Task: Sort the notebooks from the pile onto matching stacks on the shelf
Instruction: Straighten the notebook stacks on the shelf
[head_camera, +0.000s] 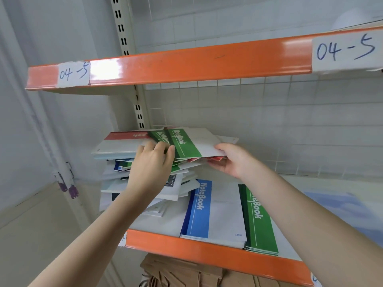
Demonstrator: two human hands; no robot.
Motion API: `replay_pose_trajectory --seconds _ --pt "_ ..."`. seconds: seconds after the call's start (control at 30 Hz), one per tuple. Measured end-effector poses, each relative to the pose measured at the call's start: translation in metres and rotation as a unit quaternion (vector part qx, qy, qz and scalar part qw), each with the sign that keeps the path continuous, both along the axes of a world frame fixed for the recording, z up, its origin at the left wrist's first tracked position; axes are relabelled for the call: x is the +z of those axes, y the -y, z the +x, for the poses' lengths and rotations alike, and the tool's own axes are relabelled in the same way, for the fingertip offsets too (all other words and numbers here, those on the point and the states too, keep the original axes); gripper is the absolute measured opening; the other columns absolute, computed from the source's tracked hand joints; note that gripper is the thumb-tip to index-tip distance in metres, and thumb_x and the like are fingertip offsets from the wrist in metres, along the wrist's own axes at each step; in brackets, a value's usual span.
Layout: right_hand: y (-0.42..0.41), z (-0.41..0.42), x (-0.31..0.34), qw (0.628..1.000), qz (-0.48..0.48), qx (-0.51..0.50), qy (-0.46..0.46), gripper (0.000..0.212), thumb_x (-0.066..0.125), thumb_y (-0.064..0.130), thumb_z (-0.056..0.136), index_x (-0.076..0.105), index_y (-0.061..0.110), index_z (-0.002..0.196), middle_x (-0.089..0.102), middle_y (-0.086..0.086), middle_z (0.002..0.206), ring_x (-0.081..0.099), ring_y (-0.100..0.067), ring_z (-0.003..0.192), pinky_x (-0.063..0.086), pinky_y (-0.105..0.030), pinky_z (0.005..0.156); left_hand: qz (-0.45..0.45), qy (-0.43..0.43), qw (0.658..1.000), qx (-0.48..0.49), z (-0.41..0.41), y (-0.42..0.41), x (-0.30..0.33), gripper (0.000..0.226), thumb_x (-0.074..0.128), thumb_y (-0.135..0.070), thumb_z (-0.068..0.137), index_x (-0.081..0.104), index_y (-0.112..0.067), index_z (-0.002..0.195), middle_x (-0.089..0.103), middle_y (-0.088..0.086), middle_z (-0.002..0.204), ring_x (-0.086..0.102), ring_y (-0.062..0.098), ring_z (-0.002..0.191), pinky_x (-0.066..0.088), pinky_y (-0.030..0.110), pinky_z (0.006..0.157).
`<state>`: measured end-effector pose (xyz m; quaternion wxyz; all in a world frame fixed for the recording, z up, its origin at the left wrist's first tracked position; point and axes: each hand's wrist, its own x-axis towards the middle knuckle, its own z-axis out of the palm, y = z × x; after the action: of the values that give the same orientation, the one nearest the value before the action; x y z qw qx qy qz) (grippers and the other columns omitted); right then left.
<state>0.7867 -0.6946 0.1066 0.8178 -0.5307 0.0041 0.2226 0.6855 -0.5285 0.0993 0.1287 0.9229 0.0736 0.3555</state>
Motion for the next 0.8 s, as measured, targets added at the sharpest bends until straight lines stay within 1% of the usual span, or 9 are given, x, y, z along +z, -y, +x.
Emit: replay_pose_trajectory --seconds 0.13,0.27,0.37,0.47,0.53,0.57,0.63,0.7,0.8 --pt "0.011 -0.002 0.000 0.998 0.057 -0.012 -0.007 0.022 0.043 -0.005 0.094 0.041 0.003 0.115 0.054 -0.018 0.094 0.057 -0.030 0.097 0.049 -0.045 0.081 -0.121 0.052 0.990 -0.059 -0.009 0.023 -0.005 0.020 0.044 -0.016 0.099 0.062 -0.011 0.105 0.057 0.001 0.097 0.054 0.020 0.086 0.041 0.029 0.073" --pt "0.027 -0.003 -0.006 0.998 0.050 -0.023 0.001 0.022 0.044 -0.007 0.093 0.042 0.002 0.114 0.056 -0.017 0.094 0.059 -0.031 0.102 0.056 -0.039 0.071 -0.291 0.063 0.950 -0.097 -0.014 0.032 0.000 0.014 0.044 -0.012 0.098 0.056 -0.019 0.093 0.063 0.001 0.092 0.062 0.018 0.085 0.051 0.035 0.072" --pt "0.043 -0.005 -0.015 0.998 0.053 -0.030 -0.001 0.022 0.048 -0.006 0.092 0.046 0.001 0.113 0.059 -0.016 0.096 0.061 -0.026 0.086 0.059 -0.032 0.053 -0.403 0.034 0.909 -0.099 -0.015 0.037 0.001 0.017 0.041 -0.020 0.101 0.050 -0.021 0.087 0.063 0.004 0.082 0.066 0.024 0.079 0.054 0.045 0.076" --pt "0.065 -0.012 -0.027 0.999 0.038 -0.017 0.016 0.015 0.050 -0.002 0.092 0.052 0.005 0.104 0.061 -0.014 0.099 0.061 -0.024 0.090 0.058 -0.031 0.059 -0.386 -0.033 0.914 -0.120 -0.015 0.048 -0.012 0.027 0.039 -0.036 0.101 0.052 -0.015 0.089 0.066 0.009 0.084 0.066 0.015 0.072 0.056 0.037 0.077" --pt "0.081 -0.019 -0.039 0.999 0.028 -0.012 0.034 0.018 0.052 0.001 0.091 0.054 0.009 0.107 0.062 -0.012 0.102 0.061 -0.024 0.094 0.058 -0.029 0.060 -0.406 -0.061 0.899 -0.148 -0.014 0.061 -0.022 0.039 0.041 -0.050 0.096 0.052 -0.014 0.094 0.068 0.013 0.092 0.068 0.019 0.080 0.056 0.039 0.079" --pt "0.089 -0.022 -0.046 0.999 0.028 -0.012 0.041 0.022 0.053 0.002 0.091 0.054 0.010 0.111 0.063 -0.011 0.104 0.061 -0.024 0.096 0.058 -0.028 0.059 -0.444 -0.066 0.878 -0.169 -0.013 0.068 -0.027 0.038 0.042 -0.052 0.095 0.051 -0.015 0.098 0.068 0.012 0.101 0.069 0.022 0.087 0.057 0.044 0.080" --pt "0.103 -0.029 -0.059 0.998 0.032 -0.010 0.053 0.028 0.055 0.005 0.090 0.055 0.013 0.118 0.064 -0.011 0.110 0.059 -0.027 0.101 0.059 -0.029 0.064 -0.558 -0.062 0.797 -0.223 -0.014 0.089 -0.034 0.017 0.045 -0.034 0.100 0.046 -0.021 0.110 0.065 0.004 0.115 0.067 0.020 0.099 0.058 0.044 0.078" --pt "0.115 -0.035 -0.068 0.997 0.024 -0.002 0.078 0.030 0.055 0.009 0.091 0.055 0.016 0.121 0.065 -0.010 0.113 0.058 -0.028 0.105 0.057 -0.031 0.074 -0.633 -0.043 0.724 -0.270 -0.014 0.110 -0.040 0.022 0.043 -0.018 0.101 0.041 -0.030 0.120 0.063 -0.007 0.119 0.064 0.015 0.105 0.058 0.045 0.080" --pt "0.136 -0.042 -0.074 0.994 -0.025 -0.006 0.110 0.028 0.057 0.011 0.091 0.058 0.016 0.119 0.070 -0.006 0.111 0.065 -0.021 0.101 0.056 -0.033 0.079 -0.646 -0.029 0.700 -0.302 -0.008 0.131 -0.051 0.034 0.043 -0.013 0.101 0.038 -0.032 0.128 0.063 -0.010 0.121 0.064 0.014 0.107 0.057 0.049 0.081"
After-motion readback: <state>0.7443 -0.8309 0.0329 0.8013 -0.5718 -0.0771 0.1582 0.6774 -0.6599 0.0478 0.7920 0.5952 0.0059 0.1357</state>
